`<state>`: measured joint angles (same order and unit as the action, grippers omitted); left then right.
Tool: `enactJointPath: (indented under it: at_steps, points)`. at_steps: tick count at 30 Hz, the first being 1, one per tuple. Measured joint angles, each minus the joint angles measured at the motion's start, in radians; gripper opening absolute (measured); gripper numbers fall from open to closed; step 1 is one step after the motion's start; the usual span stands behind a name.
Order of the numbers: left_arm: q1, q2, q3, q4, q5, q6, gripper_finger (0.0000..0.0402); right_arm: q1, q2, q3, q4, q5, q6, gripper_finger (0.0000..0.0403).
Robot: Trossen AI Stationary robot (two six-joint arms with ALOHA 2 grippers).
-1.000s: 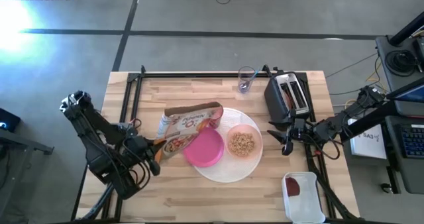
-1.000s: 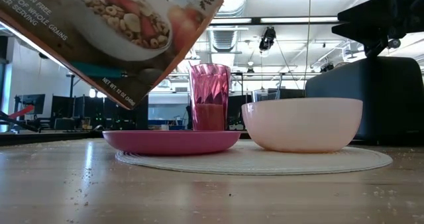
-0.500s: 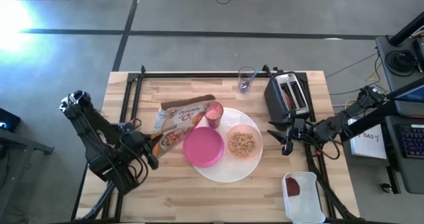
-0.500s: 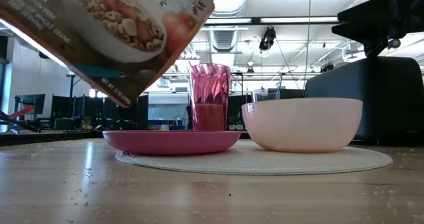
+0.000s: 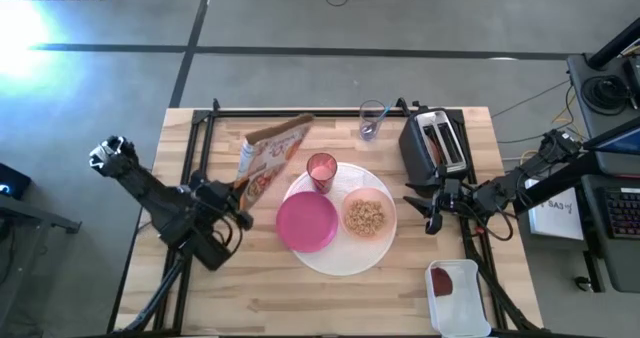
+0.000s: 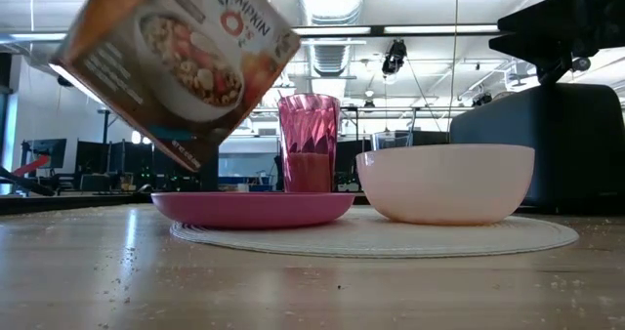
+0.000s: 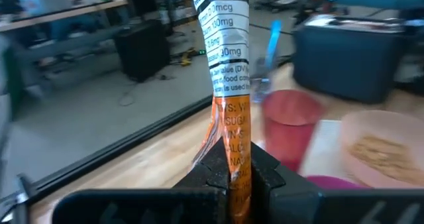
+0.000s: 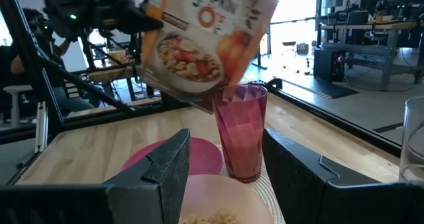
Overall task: Arrange a breakfast setting
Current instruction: Pour the cereal into the light orange bowl
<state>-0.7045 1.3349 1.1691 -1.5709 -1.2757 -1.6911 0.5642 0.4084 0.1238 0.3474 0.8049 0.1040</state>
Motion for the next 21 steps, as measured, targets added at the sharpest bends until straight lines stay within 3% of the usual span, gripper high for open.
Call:
enactJointPath:
  at_steps: [7,11,21]
  points:
    - [0.129,-0.080,-0.158,0.000,-0.025,-0.125,0.0000,0.000,0.000,0.000,0.000,0.000,0.000,0.0178]
    - [0.193,-0.142,-0.278,0.000,-0.080,-0.244,0.0000,0.000,0.000,0.000,0.000,0.000,0.000,0.0178]
    - [0.372,-0.210,-0.587,0.004,-0.094,-0.546,0.0000,0.000,0.000,0.000,0.000,0.000,0.000,0.0178]
